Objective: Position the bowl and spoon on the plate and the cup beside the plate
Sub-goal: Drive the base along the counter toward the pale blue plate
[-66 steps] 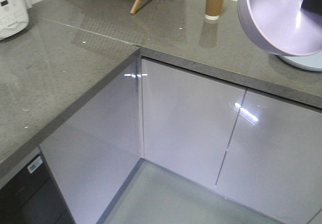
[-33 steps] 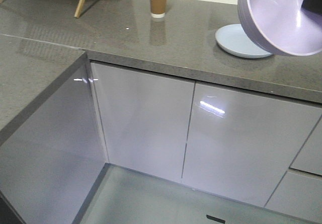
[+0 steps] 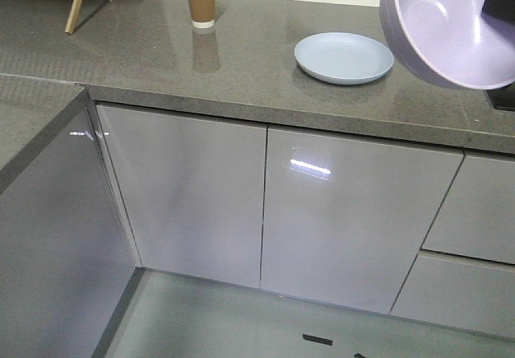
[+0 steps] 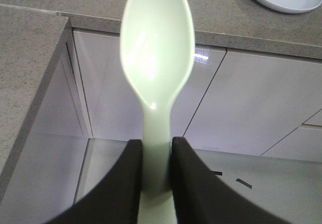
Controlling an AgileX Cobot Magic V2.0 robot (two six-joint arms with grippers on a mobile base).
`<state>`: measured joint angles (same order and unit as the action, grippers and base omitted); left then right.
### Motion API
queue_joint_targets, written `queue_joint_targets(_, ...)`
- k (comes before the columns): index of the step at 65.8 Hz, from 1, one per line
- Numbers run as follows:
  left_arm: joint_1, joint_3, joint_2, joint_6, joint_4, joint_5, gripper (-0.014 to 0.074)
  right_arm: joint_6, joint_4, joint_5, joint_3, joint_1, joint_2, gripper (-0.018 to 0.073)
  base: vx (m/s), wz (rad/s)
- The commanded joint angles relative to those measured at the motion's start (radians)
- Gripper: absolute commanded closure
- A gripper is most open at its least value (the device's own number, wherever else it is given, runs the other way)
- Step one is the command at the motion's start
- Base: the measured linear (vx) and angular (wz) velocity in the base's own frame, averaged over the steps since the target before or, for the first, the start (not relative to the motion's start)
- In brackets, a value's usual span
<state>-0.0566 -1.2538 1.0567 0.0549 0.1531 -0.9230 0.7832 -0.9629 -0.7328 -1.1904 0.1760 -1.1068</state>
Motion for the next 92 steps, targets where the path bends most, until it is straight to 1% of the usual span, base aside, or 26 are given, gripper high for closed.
queue_joint_targets(1,-0.005,-0.024,-0.019,0.003,0.017,0.058,0.0602,0.01,-0.045,0.034,-0.033,-0.002,0.019,0.0569,-0.02,-0.15)
queue_joint_targets(54,-0.005,-0.024,-0.019,0.003,0.017,0.058,0.0602,0.01,-0.045,0.035,-0.033,-0.002,0.019,0.0569,-0.01,-0.13)
queue_joint_targets(92,-0.005,-0.024,-0.019,0.003,0.017,0.058,0.0602,0.01,-0.045,0.034,-0.033,-0.002,0.019,0.0569,0.0,-0.03)
